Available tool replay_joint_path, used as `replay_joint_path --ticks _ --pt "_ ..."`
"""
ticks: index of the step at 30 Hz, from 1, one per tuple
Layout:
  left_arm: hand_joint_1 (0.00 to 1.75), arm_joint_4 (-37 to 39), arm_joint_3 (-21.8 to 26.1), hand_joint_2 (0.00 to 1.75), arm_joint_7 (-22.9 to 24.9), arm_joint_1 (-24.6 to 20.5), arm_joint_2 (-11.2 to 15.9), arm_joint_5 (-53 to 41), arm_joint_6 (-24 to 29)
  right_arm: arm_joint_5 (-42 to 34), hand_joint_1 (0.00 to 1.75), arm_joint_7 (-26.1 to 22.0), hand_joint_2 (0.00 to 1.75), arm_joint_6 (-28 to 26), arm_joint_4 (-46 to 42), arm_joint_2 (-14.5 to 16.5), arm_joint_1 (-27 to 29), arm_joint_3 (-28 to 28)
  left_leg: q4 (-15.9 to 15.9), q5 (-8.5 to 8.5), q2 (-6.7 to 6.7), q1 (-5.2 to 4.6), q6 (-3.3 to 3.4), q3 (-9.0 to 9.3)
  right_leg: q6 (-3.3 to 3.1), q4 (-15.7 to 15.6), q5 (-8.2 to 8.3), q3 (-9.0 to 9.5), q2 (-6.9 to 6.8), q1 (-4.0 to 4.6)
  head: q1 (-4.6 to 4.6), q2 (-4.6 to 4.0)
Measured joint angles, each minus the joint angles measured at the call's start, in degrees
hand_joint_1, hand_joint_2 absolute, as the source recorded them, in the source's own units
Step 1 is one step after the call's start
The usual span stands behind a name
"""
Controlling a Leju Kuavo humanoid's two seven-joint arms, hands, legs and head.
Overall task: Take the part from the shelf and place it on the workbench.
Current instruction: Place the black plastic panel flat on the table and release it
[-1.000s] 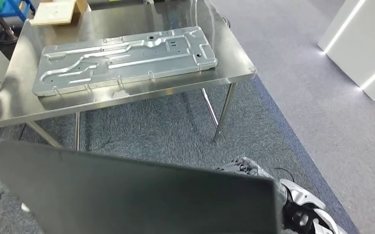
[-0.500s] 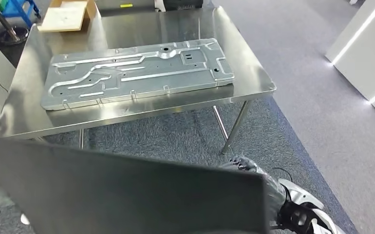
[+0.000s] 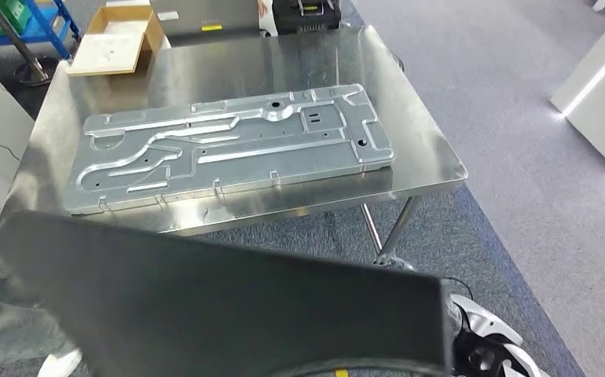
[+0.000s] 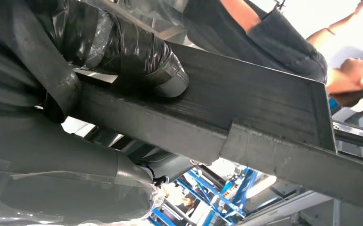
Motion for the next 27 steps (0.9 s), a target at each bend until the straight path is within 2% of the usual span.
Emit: replay_joint_path --ticks 2,3,4,5,6,7,8,9,10,11,13,15,17,18,19,20,21,22,24,25,27 --pt "0.0 0.0 0.0 0.0 0.0 -0.1 0.0 -0.1 0.0 0.0 1.75 0.0 1.75 0.0 0.0 0.2 -0.1 0.0 6.6 -3.31 0.22 0.25 -0.63 -5.0 -0.14 -0.1 -1.15 1.24 -0.08 -0.1 -0.01 0.0" --pt "0.0 0.0 0.0 0.0 0.0 0.0 0.1 -0.2 0.0 0.0 1.75 0.0 1.75 0.0 0.1 0.4 -0.1 0.0 8.3 -4.98 0.28 0.37 -0.88 -7.03 -0.06 -0.1 -1.78 1.93 -0.06 -0.16 -0.02 0.0" --pt "0.0 0.0 0.0 0.0 0.0 0.1 0.1 -0.2 0.0 0.0 1.75 0.0 1.75 0.0 0.2 0.5 -0.1 0.1 8.3 -5.69 0.33 0.45 -1.04 -8.32 0.05 -0.1 -2.46 2.76 -0.03 -0.23 -0.01 0.0" --pt "0.0 0.0 0.0 0.0 0.0 0.2 0.1 -0.2 -0.1 0.0 1.75 0.0 1.75 0.0 0.2 0.6 -0.1 0.1 6.8 -5.04 0.36 0.5 -1.09 -8.88 0.19 -0.1 -3.16 3.71 -0.02 -0.29 -0.02 0.0" --pt "0.0 0.0 0.0 0.0 0.0 0.2 0.1 -0.2 -0.1 0.0 1.75 0.0 1.75 0.0 0.3 0.7 -0.1 0.1 3.9 -2.59 0.38 0.52 -0.99 -8.81 0.35 -0.2 -3.89 4.7 -0.04 -0.34 -0.01 0.0" --pt "0.0 0.0 0.0 0.0 0.0 0.3 0.1 -0.3 -0.1 0.0 1.75 0.0 1.75 0.0 0.4 0.7 -0.1 0.1 0.3 1.1 0.39 0.47 -0.75 -8.57 0.54 -0.2 -4.55 5.65 -0.07 -0.37 -0.01 0.0" --pt "0.0 0.0 0.0 0.0 0.0 0.4 0.2 -0.3 -0.2 0.0 1.75 0.0 1.75 0.0 0.5 0.8 -0.2 0.1 -2.7 4.02 0.39 0.33 -0.44 -8.44 0.8 -0.3 -5.13 6.44 0.0 -0.36 -0.01 0.0" --pt "0.0 0.0 0.0 0.0 0.0 0.5 0.2 -0.3 -0.2 0.1 1.75 0.0 1.75 0.0 0.6 0.9 -0.2 0.2 -5.0 6.06 0.37 0.16 -0.04 -8.22 1.15 -0.6 -5.74 7.09 0.07 -0.36 -0.01 0.0" --pt "0.0 0.0 0.1 0.0 0.0 0.5 0.3 -0.3 -0.2 0.1 1.75 0.0 1.75 0.0 0.6 1.0 -0.2 0.2 -6.4 6.87 0.34 0.05 0.36 -8.08 1.54 -0.6 -5.97 7.68 0.16 -0.33 -0.01 0.0" --pt "0.0 0.0 0.1 0.0 0.0 0.5 0.3 -0.3 -0.2 0.1 1.75 0.0 1.75 0.0 0.7 1.0 -0.3 0.2 -6.9 6.62 0.33 0.0 0.81 -7.72 1.96 -0.5 -6.03 8.12 0.26 -0.29 -0.01 0.0" --pt "0.0 0.0 0.1 0.0 0.0 0.4 0.3 -0.3 -0.2 0.1 1.75 0.0 1.75 0.0 0.7 1.1 -0.4 0.2 -7.8 7.47 0.41 0.3 1.72 -6.14 2.63 0.5 -6.45 8.73 0.07 -0.26 0.01 0.0" --pt "0.0 0.0 0.1 0.0 0.0 0.3 0.3 -0.3 -0.2 0.1 1.75 0.0 1.75 0.0 0.7 1.1 -0.6 0.2 -8.0 7.87 0.54 0.53 2.28 -4.81 3.22 4.4 -8.47 7.06 -0.19 -0.43 0.02 0.0" --pt "0.0 0.0 0.1 0.0 0.0 0.2 0.3 -0.3 -0.2 0.2 1.75 0.0 1.75 0.1 0.8 1.1 -0.7 0.2 -8.0 7.23 0.55 0.52 2.4 -4.32 3.85 11.0 -11.43 2.52 -0.29 -0.81 0.02 0.0" --pt "0.0 0.0 0.1 0.0 0.0 0.2 0.3 -0.3 -0.2 0.2 1.75 0.0 1.75 0.1 0.9 1.1 -0.7 0.2 -8.0 6.85 0.52 0.52 2.34 -4.06 4.11 13.6 -12.37 0.26 -0.33 -1.02 0.02 0.0" --pt "0.0 0.0 0.1 0.0 0.0 0.3 0.3 -0.3 -0.2 0.2 1.75 0.0 1.75 0.1 0.9 1.1 -0.7 0.2 -8.0 6.42 0.49 0.52 2.28 -3.66 4.28 14.6 -12.42 -1.28 -0.39 -1.19 0.02 0.0" --pt "0.0 0.0 0.2 0.0 0.0 0.4 0.3 -0.3 -0.2 0.2 1.75 0.0 1.75 0.2 0.9 1.1 -0.7 0.2 -8.0 5.94 0.46 0.54 2.18 -3.08 4.31 13.7 -11.28 -1.86 -0.45 -1.31 0.02 0.0" --pt "0.0 0.0 0.2 0.0 -0.1 0.4 0.3 -0.3 -0.2 0.2 1.75 0.0 1.75 0.2 0.9 1.2 -0.7 0.2 -8.0 5.39 0.42 0.56 2.05 -2.33 4.22 10.9 -8.97 -1.53 -0.52 -1.39 0.02 0.0" --pt "0.0 0.0 0.2 0.0 -0.1 0.4 0.3 -0.3 -0.2 0.2 1.75 0.0 1.75 0.1 0.9 1.2 -0.7 0.2 -8.0 4.8 0.4 0.59 1.86 -1.65 3.96 7.2 -5.76 -0.77 -0.61 -1.39 0.03 0.0" --pt "0.0 0.0 0.3 0.0 -0.1 0.3 0.3 -0.2 -0.2 0.4 1.75 0.0 1.75 -0.1 1.0 1.2 -0.8 0.2 -8.2 3.87 0.3 0.6 1.25 -0.45 3.27 2.0 -2.01 0.3 -0.8 -1.0 0.01 0.01" --pt "0.0 0.0 0.3 0.0 -0.2 0.2 0.3 -0.1 -0.2 0.7 1.75 0.0 1.75 -0.4 1.0 1.2 -0.8 0.2 -8.3 3.58 0.29 0.57 0.85 -0.01 2.88 0.9 -1.21 0.46 -0.84 -0.79 0.03 0.01" --pt "0.0 0.0 0.4 0.0 -0.5 0.1 0.3 0.3 -0.2 1.9 1.75 -0.2 1.75 -2.1 0.9 1.2 -0.5 0.0 -8.2 3.35 0.3 0.48 0.08 0.65 2.09 0.5 -1.37 0.9 -0.78 -0.7 0.02 0.01"
